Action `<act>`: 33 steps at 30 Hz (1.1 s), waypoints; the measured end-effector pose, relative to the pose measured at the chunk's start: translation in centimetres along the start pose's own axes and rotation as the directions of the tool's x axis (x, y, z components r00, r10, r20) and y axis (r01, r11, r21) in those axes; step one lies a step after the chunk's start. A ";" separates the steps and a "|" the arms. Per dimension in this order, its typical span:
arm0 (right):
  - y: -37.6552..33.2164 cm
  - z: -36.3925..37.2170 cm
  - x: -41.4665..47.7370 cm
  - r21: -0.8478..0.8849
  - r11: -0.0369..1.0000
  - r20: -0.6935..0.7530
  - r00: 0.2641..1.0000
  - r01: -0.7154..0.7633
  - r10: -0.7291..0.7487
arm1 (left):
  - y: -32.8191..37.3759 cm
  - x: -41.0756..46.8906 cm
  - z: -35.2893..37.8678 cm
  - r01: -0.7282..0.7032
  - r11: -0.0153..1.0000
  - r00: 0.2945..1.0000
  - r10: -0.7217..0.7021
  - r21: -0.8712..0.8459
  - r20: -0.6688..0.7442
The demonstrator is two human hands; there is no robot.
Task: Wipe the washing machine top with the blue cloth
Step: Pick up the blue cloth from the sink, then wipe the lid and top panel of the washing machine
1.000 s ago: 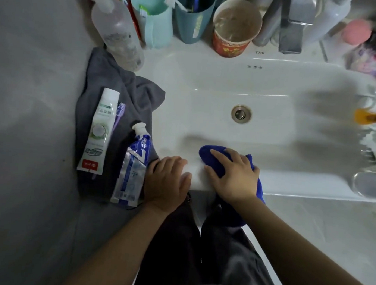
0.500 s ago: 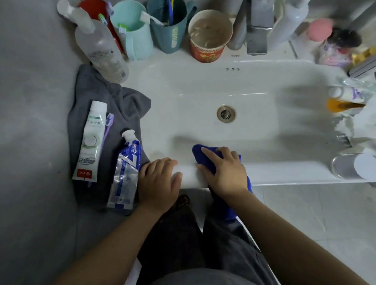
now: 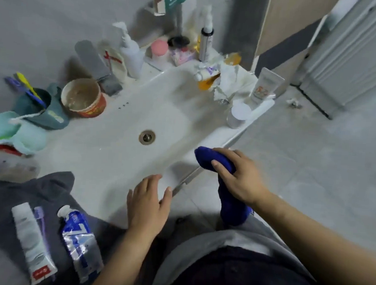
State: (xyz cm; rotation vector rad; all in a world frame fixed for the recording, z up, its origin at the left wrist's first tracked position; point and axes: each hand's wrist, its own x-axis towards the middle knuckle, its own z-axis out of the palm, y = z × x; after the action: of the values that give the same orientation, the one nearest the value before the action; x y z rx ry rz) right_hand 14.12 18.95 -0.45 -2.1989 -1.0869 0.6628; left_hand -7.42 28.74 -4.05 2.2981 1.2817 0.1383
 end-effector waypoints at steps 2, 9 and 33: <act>1.8 -2.4 -1.1 0.007 0.998 -0.069 0.996 -0.060 0.060 | 2.7 1.0 0.3 -0.082 0.997 0.996 0.081 0.014 0.036; 9.4 -10.3 -4.7 0.124 0.972 -0.254 0.940 -0.200 0.226 | 15.6 4.0 4.4 -0.368 0.928 0.917 0.353 0.054 0.185; 39.7 -42.1 -14.6 0.397 0.796 -0.680 0.436 -0.457 0.589 | 64.8 5.2 26.8 -0.839 0.543 0.497 0.794 -0.042 0.350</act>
State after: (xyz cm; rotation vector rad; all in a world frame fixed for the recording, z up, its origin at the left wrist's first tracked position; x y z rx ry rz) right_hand 54.72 -24.65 4.02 -2.2866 0.1466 -0.0583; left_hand 53.97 -4.93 2.40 2.7093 -0.0883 -0.0257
